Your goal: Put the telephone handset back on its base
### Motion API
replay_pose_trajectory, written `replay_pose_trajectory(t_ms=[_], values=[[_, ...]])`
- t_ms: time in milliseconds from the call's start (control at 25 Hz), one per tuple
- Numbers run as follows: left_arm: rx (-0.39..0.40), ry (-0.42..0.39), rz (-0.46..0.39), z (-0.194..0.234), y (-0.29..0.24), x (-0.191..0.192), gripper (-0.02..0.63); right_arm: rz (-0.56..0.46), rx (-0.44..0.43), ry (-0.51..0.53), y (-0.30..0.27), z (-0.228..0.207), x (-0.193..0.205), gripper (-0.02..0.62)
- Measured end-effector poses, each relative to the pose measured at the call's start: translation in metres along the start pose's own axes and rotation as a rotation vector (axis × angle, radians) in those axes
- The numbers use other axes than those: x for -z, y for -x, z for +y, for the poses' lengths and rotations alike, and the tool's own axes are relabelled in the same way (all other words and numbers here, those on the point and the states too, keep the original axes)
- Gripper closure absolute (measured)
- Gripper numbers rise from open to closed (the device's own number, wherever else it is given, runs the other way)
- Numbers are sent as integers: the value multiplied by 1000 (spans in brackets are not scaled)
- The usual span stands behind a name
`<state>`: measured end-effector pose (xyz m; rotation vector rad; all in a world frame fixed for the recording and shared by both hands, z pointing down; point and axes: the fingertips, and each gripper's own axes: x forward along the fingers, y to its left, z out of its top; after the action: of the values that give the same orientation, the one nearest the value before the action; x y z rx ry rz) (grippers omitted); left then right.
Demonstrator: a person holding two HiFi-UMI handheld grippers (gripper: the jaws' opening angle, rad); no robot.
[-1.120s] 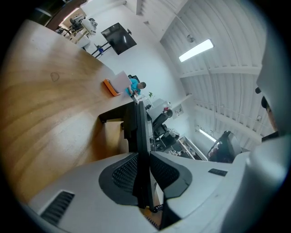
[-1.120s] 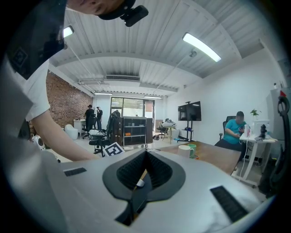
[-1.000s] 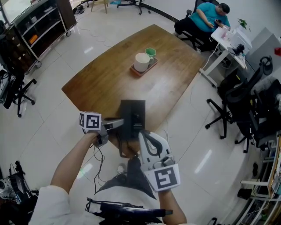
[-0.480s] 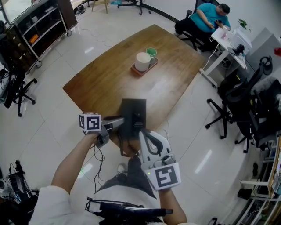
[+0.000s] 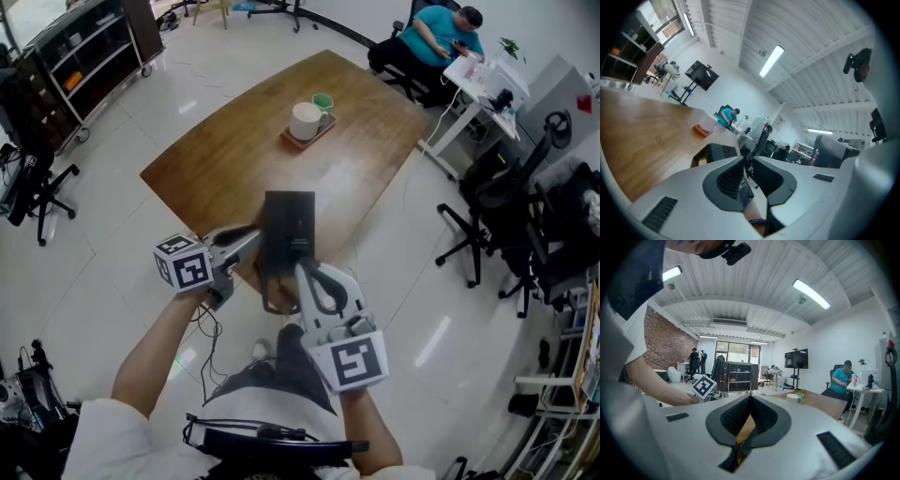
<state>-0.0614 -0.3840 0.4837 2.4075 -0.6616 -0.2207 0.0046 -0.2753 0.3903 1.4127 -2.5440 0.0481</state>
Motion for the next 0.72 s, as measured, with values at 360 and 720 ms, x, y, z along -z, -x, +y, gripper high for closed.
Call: replay_pose_trajectory(t_ms=[360, 720], values=[[150, -230, -115, -121, 29, -27, 579, -27, -7, 7, 24, 25, -16, 595], [180, -425, -196, -212, 43, -24, 603, -75, -25, 17, 52, 30, -27, 595]])
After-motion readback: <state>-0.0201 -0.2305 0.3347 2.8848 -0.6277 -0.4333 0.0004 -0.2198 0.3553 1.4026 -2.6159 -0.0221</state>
